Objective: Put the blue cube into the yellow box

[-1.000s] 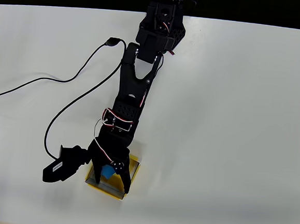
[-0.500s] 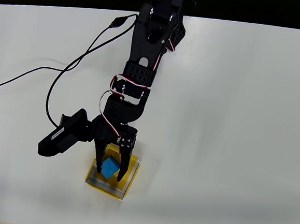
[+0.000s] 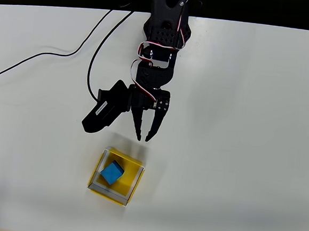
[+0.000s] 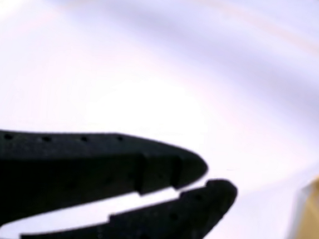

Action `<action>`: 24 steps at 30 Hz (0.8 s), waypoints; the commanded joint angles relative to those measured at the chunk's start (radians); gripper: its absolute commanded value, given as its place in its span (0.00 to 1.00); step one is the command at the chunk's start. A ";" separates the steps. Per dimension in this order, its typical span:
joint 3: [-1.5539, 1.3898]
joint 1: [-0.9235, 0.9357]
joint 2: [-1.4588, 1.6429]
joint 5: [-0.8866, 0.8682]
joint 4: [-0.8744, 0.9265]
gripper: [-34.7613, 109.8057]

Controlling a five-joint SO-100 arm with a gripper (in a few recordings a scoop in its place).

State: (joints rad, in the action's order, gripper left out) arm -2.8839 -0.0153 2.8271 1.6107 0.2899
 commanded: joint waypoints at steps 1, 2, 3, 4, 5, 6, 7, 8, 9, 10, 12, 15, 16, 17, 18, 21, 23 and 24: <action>-0.072 -0.018 0.212 0.044 0.110 0.24; -0.103 -0.018 0.258 0.054 0.143 0.24; -0.133 -0.018 0.301 0.061 0.169 0.24; -0.155 -0.018 0.333 0.069 0.199 0.24; -0.173 -0.017 0.359 0.072 0.229 0.24; -0.190 -0.014 0.380 0.074 0.247 0.24; -0.204 -0.009 0.399 0.072 0.267 0.24; -0.216 -0.006 0.417 0.074 0.296 0.24; -0.232 0.000 0.437 0.077 0.321 0.24; -0.247 0.005 0.459 0.077 0.341 0.24; -0.259 0.009 0.482 0.078 0.413 0.24; -0.259 0.012 0.508 0.060 0.518 0.24; -0.259 0.011 0.515 0.063 0.569 0.24; -0.259 0.009 0.515 0.067 0.615 0.24; -0.259 0.009 0.515 0.069 0.658 0.24; -0.259 0.015 0.515 0.057 0.758 0.24; -0.261 0.015 0.517 0.060 0.847 0.24; -0.261 0.014 0.517 0.061 0.897 0.24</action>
State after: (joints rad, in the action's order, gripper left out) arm -3.1170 -0.0061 3.3180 1.6598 1.0707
